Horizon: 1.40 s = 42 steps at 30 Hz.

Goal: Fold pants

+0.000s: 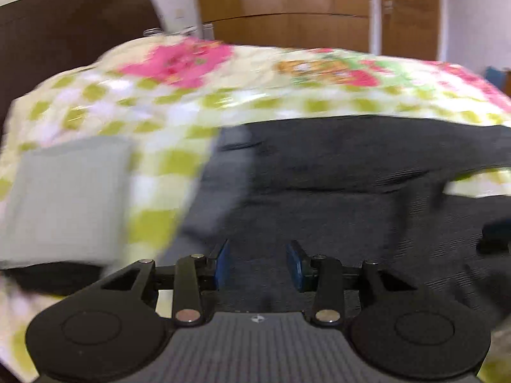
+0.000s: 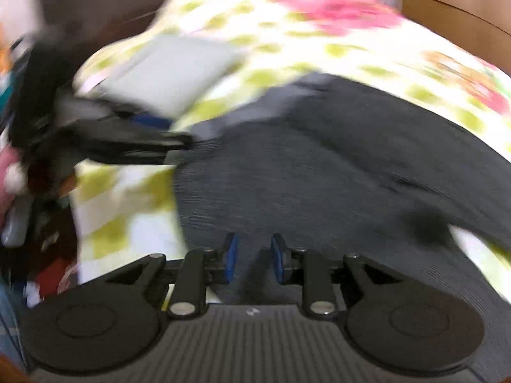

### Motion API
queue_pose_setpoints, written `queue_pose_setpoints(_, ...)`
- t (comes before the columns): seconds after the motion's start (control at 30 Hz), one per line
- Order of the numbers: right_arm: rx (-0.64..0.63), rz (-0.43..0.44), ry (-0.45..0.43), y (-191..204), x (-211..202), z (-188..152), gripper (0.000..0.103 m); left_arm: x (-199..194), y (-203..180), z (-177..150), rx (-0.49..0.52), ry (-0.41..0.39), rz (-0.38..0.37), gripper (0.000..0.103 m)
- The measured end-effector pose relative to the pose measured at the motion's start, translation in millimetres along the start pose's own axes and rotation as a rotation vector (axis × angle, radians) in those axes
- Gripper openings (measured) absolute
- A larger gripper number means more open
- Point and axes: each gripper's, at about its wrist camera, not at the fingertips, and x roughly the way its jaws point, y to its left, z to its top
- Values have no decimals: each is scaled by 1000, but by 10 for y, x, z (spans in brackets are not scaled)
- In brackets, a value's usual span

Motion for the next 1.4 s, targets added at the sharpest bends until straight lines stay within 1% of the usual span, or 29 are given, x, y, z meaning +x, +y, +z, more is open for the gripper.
queue_pose_setpoints(0.13,194,-205,-20,-787,-544,-330,25,106,-767,98,74,9,-172,52)
queue_pose_setpoints(0.17,258,-267,-24,-1024,-721,-463,26,150,-1002,122,95,19,-223,52)
queue_pose_setpoints(0.2,312,-312,-28,-1223,-859,-582,28,189,-1197,148,115,25,-262,52)
queue_pose_setpoints(0.3,493,-469,-42,-1797,-1364,-1056,31,253,-1869,193,204,40,-361,52)
queue_pose_setpoints(0.37,606,-560,-55,-2120,-1656,-1383,32,289,-2229,219,255,46,-409,52)
queue_pose_setpoints(0.43,725,-614,-77,-2389,-1937,-1734,33,320,-2532,231,296,56,-430,53)
queue_pose_setpoints(0.5,831,-654,-102,-2585,-2128,-2026,34,354,-2746,240,318,74,-450,53)
queue_pose_setpoints(0.53,889,-671,-122,-2684,-2221,-2177,36,377,-2846,264,330,80,-455,53)
queue_pose_setpoints(0.6,1006,-664,-174,-2870,-2353,-2442,41,393,-3033,255,351,92,-457,53)
queue_pose_setpoints(0.63,1061,-643,-204,-2956,-2401,-2530,42,378,-3077,235,358,98,-458,53)
queue_pose_setpoints(0.7,1150,-583,-281,-3094,-2436,-2682,41,399,-3183,223,375,102,-454,53)
queue_pose_setpoints(0.8,1192,-554,-360,-3274,-2429,-2742,42,419,-3274,208,394,100,-442,54)
queue_pose_setpoints(0.9,1205,-540,-404,-3447,-2328,-2725,44,422,-3329,212,389,106,-436,54)
queue_pose_setpoints(0.93,1211,-535,-418,-3454,-2349,-2772,41,418,-3347,213,389,106,-436,54)
queue_pose_setpoints(0.97,1215,-536,-431,-3477,-2345,-2772,35,401,-3370,219,390,104,-437,54)
queue_pose_setpoints(1.0,1223,-540,-433,-3496,-2345,-2763,12,385,-3386,227,392,102,-442,54)
queue_pose_setpoints(1.03,1234,-522,-444,-3512,-2365,-2770,5,352,-3405,238,393,92,-453,54)
queue_pose_setpoints(1.1,1228,-489,-496,-3513,-2493,-2807,4,274,-3442,254,391,65,-484,55)
queue_pose_setpoints(1.13,1210,-490,-518,-3482,-2607,-2799,4,246,-3461,253,388,55,-495,57)
queue_pose_setpoints(1.17,1182,-503,-542,-3439,-2729,-2772,4,225,-3490,237,385,49,-510,59)
queue_pose_setpoints(1.23,1143,-550,-573,-3379,-2948,-2773,4,252,-3553,164,393,65,-524,61)
queue_pose_setpoints(1.27,1135,-581,-570,-3360,-3017,-2810,4,274,-3575,116,400,73,-525,61)
queue_pose_setpoints(1.3,1131,-614,-547,-3372,-3032,-2851,4,288,-3583,79,406,77,-524,61)
queue_pose_setpoints(1.37,1149,-671,-450,-3439,-2953,-2970,4,278,-3535,43,408,80,-526,61)
queue_pose_setpoints(1.4,1168,-680,-393,-3471,-2890,-3030,6,263,-3481,53,403,82,-528,62)
